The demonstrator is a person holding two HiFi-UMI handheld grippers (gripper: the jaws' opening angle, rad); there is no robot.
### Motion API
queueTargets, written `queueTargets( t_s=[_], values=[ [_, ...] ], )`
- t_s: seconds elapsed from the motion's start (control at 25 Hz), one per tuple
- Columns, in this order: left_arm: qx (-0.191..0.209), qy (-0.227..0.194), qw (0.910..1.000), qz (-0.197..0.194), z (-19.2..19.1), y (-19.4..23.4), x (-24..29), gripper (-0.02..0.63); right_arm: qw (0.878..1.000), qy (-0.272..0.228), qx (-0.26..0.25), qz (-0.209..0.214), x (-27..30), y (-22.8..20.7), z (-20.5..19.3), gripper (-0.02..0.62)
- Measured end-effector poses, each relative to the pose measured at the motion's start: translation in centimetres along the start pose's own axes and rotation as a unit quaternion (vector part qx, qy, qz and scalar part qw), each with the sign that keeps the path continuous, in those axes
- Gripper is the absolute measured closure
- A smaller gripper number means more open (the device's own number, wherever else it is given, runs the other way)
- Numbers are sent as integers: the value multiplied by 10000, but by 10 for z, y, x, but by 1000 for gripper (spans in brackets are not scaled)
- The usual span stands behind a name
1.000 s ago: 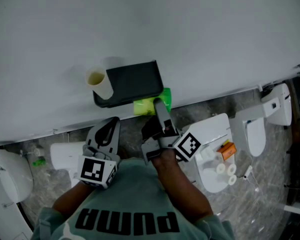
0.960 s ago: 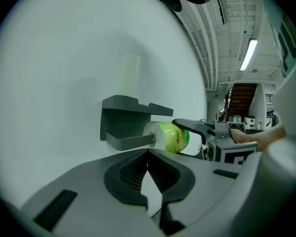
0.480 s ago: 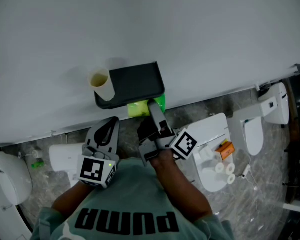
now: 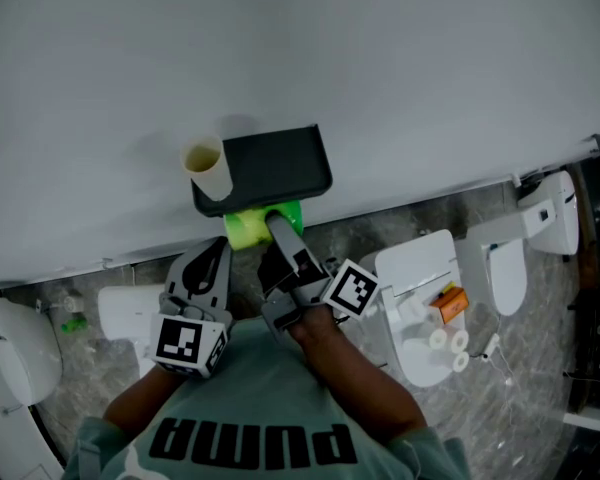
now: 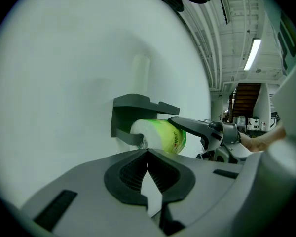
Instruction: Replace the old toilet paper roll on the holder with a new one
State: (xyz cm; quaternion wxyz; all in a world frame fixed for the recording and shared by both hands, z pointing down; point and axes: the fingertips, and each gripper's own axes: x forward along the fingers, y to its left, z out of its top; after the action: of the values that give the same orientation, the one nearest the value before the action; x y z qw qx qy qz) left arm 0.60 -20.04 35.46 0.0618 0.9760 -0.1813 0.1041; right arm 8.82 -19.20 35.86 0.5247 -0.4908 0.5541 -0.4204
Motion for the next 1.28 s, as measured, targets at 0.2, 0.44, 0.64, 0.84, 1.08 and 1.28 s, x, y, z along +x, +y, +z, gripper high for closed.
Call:
queueTargets(
  t_s=[0.2,0.44,0.64,0.84,1.08,1.28],
  values=[
    [-74,95,9998,183,-8,5,-9,603,9997,236,-30,89,3,-1,-9,183],
    [-119,237,9990,348,-20,5,-20,603,9986,456,-130,220,4,-1,-10,183],
    [-70,250,9990,368,-21,-1,-23,603,9975,625,-137,302,-3,0,-12,183],
    [21,351,9990,288,-22,-13,-19,603,9972,661,-201,299,-20,4,-7,183],
    [212,404,9989,57,-24,-33,-8,603,9833,900,-1579,73,-48,20,-1,184],
    [244,447,9987,-16,-23,-51,3,603,9368,1050,-3329,-211,-67,38,6,408]
  ],
)
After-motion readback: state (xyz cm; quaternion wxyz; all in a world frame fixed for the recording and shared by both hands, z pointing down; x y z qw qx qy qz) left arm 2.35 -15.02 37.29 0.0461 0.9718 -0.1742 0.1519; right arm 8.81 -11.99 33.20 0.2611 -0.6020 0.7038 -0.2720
